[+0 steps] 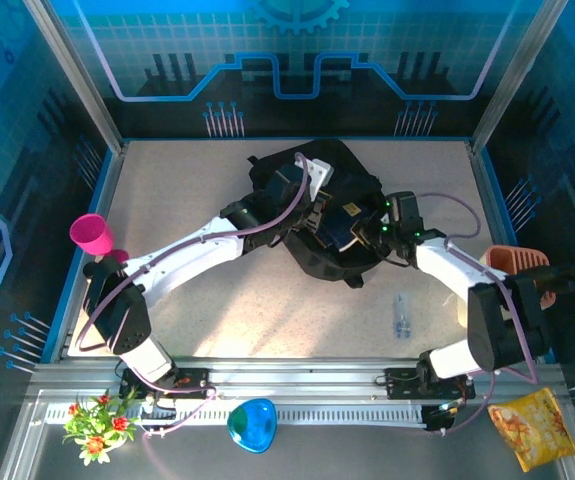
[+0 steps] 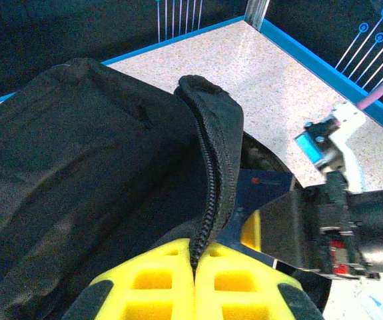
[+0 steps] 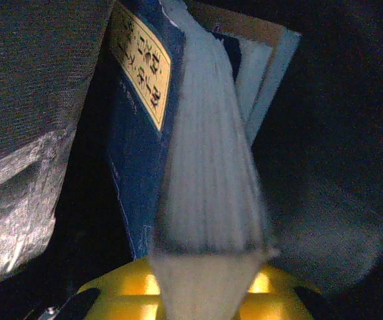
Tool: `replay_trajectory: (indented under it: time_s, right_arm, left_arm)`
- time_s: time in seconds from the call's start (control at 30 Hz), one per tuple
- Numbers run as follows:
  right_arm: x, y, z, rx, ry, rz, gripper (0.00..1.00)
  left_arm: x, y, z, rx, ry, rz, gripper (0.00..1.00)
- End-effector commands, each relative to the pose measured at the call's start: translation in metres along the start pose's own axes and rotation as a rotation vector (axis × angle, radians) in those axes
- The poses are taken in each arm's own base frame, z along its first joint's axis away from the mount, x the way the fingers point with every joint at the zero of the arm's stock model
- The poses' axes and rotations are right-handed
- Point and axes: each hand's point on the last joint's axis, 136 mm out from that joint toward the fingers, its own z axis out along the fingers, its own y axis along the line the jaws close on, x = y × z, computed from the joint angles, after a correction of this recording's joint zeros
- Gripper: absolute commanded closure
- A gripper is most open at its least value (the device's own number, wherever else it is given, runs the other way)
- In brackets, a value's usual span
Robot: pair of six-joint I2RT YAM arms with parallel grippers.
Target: Pack books, pencil case, and school supplies into a backpack
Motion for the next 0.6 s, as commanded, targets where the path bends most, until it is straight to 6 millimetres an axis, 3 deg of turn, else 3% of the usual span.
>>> replay_trajectory:
  time_s: [0.0, 0.13, 0.23, 0.4, 0.57]
  right_arm:
    - [0.001, 0.017, 0.012, -0.036, 0.029, -0.037, 0.91]
    - [0.003, 0.015, 0.024, -0.033, 0.049, -0.05, 0.9]
    - [-0.003, 0.029, 0.034, -0.065, 0.055, -0.069, 0.89]
    - [-0.005, 0.026, 0.056, -0.027, 0.067, -0.076, 0.84]
    - [-0.011, 0.015, 0.048, 0.036, 0.032, -0.112, 0.6]
  left_arm:
    - [-0.038, -0.015, -0.027, 0.069, -0.129, -0.035, 1.0]
    - [-0.04, -0.016, -0.028, 0.069, -0.133, -0.041, 1.0]
    - [-0.04, -0.016, -0.026, 0.071, -0.134, -0.044, 1.0]
    - [-0.04, -0.013, -0.027, 0.052, -0.129, -0.052, 1.0]
    - [-0.032, -0.008, -0.026, 0.035, -0.106, -0.056, 1.0]
